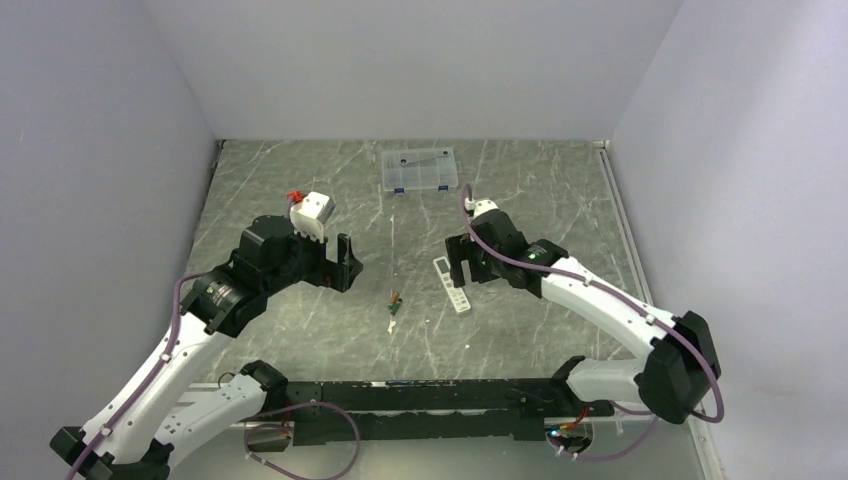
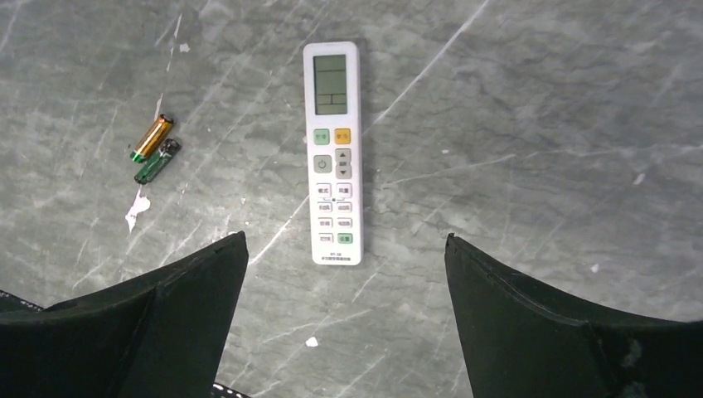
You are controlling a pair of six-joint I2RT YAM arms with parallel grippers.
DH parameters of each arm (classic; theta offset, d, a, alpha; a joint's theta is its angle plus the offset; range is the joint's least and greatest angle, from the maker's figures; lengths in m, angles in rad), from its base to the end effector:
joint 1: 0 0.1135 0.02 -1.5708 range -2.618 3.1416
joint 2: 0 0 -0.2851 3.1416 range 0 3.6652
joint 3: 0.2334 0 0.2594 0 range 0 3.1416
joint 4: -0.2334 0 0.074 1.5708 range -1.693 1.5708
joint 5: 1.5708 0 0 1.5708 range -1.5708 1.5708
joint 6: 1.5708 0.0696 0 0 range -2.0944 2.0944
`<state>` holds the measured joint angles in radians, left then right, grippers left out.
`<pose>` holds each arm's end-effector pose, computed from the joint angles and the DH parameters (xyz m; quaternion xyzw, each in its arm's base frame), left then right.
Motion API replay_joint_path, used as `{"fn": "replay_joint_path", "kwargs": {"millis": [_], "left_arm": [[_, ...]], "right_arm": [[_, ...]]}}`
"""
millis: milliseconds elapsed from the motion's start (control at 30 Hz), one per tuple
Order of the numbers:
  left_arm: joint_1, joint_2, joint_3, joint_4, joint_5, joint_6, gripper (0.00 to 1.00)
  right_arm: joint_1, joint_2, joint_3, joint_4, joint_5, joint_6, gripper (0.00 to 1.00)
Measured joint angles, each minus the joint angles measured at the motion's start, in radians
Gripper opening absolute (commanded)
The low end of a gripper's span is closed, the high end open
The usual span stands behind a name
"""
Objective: Load the batteries into the remote control
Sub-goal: Pick up the remote control from the center of the board.
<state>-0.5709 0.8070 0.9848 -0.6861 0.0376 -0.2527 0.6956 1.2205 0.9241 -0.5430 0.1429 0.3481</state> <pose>0.1551 -0.1027 0.3532 0.1460 0.8496 -0.2176 0.4577 0.2186 0.1696 0.2586 -0.1359 0.9219 0.1200 0.3424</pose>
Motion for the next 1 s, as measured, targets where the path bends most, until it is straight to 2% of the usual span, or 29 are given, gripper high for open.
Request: {"fn": "replay_joint_path", "kwargs": {"millis": [400,1000], "left_arm": [[0.000,0.002,0.000,0.000,0.000,0.004,0.99],[0.000,0.002,0.000,-0.013,-0.001,0.005,0.99]], "right_arm": [[0.001,0.202,-0.015,0.050,-0.091,0.029,0.82],[0.068,0.274,-0.040,0.067,-0.091,0.046,0.79]]}}
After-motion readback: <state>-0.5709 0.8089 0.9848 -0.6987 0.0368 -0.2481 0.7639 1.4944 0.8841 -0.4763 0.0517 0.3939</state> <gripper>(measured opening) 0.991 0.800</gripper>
